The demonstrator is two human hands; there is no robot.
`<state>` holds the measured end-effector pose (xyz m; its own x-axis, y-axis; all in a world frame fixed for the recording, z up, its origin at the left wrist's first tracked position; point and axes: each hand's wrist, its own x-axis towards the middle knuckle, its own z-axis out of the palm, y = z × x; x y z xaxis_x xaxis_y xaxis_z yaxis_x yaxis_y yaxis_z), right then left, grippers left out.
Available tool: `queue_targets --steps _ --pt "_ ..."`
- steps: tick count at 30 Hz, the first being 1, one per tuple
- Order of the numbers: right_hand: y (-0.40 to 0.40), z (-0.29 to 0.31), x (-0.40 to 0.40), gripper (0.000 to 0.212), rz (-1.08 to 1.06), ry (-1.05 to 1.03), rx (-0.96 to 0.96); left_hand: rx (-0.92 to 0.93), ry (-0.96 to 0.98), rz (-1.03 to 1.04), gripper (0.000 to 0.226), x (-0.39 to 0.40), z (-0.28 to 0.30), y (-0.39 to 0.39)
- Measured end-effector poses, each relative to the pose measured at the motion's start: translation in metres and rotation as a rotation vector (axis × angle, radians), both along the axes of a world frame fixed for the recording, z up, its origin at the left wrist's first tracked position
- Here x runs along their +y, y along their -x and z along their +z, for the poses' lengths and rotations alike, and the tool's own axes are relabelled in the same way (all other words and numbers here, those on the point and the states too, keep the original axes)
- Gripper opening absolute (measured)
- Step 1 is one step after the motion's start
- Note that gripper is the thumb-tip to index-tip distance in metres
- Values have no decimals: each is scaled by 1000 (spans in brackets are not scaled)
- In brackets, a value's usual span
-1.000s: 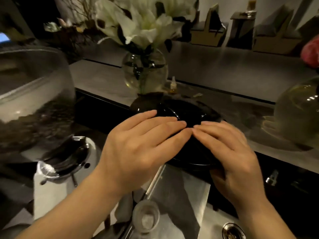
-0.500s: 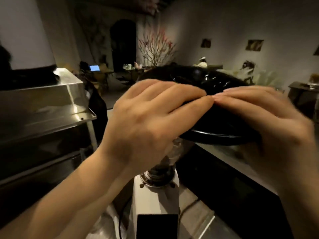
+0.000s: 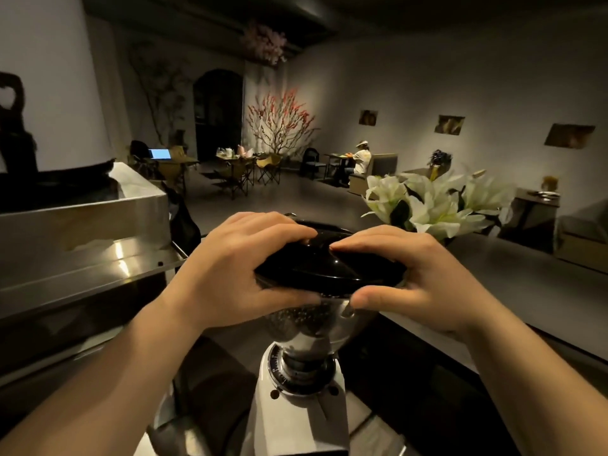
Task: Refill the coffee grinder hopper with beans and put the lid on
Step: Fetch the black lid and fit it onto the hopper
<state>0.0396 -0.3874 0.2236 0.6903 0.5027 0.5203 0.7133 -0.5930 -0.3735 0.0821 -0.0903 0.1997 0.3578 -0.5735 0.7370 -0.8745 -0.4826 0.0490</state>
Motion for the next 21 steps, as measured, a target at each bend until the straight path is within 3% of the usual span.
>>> queue_targets --steps 3,7,14,21 --pt "-4 -4 3 59 -29 18 9 129 6 -58 91 2 -4 -7" --pt "-6 -7 3 60 -39 11 18 112 138 -49 67 -6 -12 -12" --pt "-6 7 6 58 -25 115 -2 106 231 -119 59 -9 -20 -22" --pt "-7 6 4 58 -20 172 51 70 253 -139 31 -10 -25 -29"
